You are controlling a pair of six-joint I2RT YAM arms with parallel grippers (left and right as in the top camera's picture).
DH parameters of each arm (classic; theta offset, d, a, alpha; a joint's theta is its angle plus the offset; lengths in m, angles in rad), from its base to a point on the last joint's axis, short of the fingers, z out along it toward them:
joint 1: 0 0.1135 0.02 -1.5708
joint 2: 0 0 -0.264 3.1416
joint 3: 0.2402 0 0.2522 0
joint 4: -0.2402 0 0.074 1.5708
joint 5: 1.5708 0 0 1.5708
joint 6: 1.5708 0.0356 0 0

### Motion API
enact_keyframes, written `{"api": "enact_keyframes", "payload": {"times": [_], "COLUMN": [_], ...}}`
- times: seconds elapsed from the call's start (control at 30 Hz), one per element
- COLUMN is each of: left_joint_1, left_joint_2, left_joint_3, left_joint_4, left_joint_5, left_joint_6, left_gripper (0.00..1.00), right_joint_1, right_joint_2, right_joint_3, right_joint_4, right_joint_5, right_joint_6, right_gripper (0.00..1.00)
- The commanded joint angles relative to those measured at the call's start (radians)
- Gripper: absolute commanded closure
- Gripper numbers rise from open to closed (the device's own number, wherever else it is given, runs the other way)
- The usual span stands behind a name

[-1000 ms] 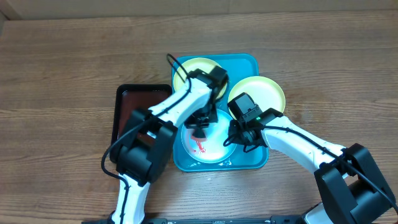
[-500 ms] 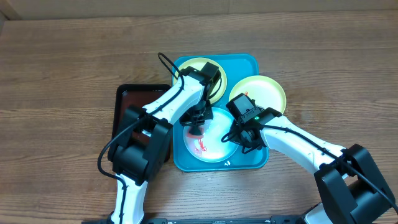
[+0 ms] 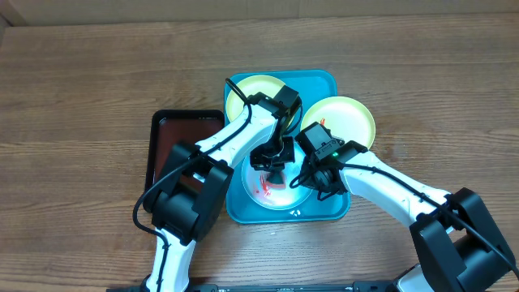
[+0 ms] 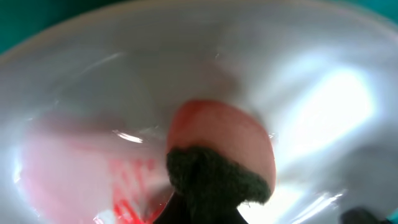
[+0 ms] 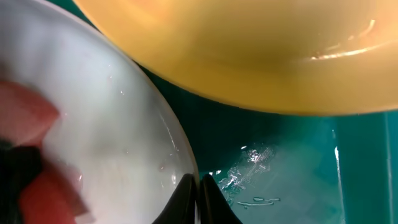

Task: Clean dirty plates on tray and stack at the side
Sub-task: 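Scrub the white plate with the sponge in the left gripper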

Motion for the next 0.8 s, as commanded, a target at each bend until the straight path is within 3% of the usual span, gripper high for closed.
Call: {"api": "enact_keyframes", "payload": {"times": [0.0,0.23,0.37,0.77], "left_joint_1": [-0.008,-0.017,-0.017,-0.07], "left_joint_2": [-0.048,-0.117,-0.136,-0.118], "left_joint_3": [-0.028,-0.134,-0.238,-0.257], "left_joint_4": [-0.047,-0.056,0.04,0.324], "left_joint_5": [-0.097,-0.15,-0.124,0.006], "left_joint_6": [0.026,-0.032,-0.053,-0.08], "left_gripper": [0.96,0.96,0.96,0.96], "right_joint_1": [-0.016,-0.016,-0.016,-0.016], "right_joint_2": [0.035,0.035,0.035,0.035], "right_joint_3": [-0.026,-0.026,-0.026,-0.026], "right_joint_4": [0.04,0.04,0.04,0.05], "right_joint_5": [0.004,0.002,0.002,0.002], "right_joint_6": [-0.103,-0.102,-0.102,-0.102], "right_gripper": [0.96,0.96,0.96,0.96]}}
